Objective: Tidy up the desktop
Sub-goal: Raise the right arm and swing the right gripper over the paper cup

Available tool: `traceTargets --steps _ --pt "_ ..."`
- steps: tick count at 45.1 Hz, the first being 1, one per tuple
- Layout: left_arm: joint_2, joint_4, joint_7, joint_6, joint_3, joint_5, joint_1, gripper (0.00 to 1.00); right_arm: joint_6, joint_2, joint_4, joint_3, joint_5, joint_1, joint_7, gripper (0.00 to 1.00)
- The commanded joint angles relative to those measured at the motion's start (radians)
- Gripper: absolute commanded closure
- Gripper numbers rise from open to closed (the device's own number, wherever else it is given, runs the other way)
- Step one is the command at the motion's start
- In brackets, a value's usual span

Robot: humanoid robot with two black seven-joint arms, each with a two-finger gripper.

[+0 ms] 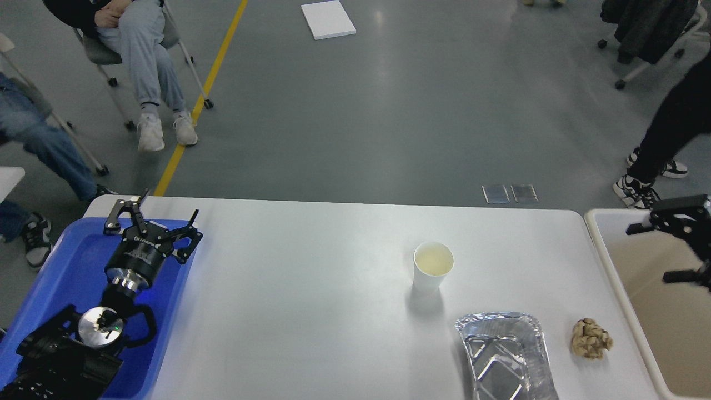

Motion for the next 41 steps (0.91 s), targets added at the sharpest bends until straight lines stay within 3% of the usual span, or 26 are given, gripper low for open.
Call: traceTargets --steps 1,19,26,34,41 --pt "0.0 0.0 -0.002 0.0 0.0 0.0 0.001 0.0 0.01 0.278 0.004 -0.379 -0.007 0.347 0.001 0.0" --pt "0.0 0.0 -0.002 0.0 -0.002 0.0 0.001 0.0 0.01 0.548 0.122 -0.365 -0.104 0.669 -0.006 0.0" --pt "0.0 0.0 -0.002 0.0 -0.002 -0.002 0.001 0.0 0.01 0.614 0.166 -0.238 -0.102 0.734 -0.006 0.0" --pt "0.0 0.0 -0.002 0.0 -0.002 -0.002 0.001 0.0 0.01 0.672 0.173 -0.095 -0.096 0.742 -0.005 0.0" --pt "0.0 0.0 -0.002 0.0 -0.002 0.0 0.0 0.0 0.01 0.698 0.173 -0.057 -0.098 0.639 -0.006 0.0"
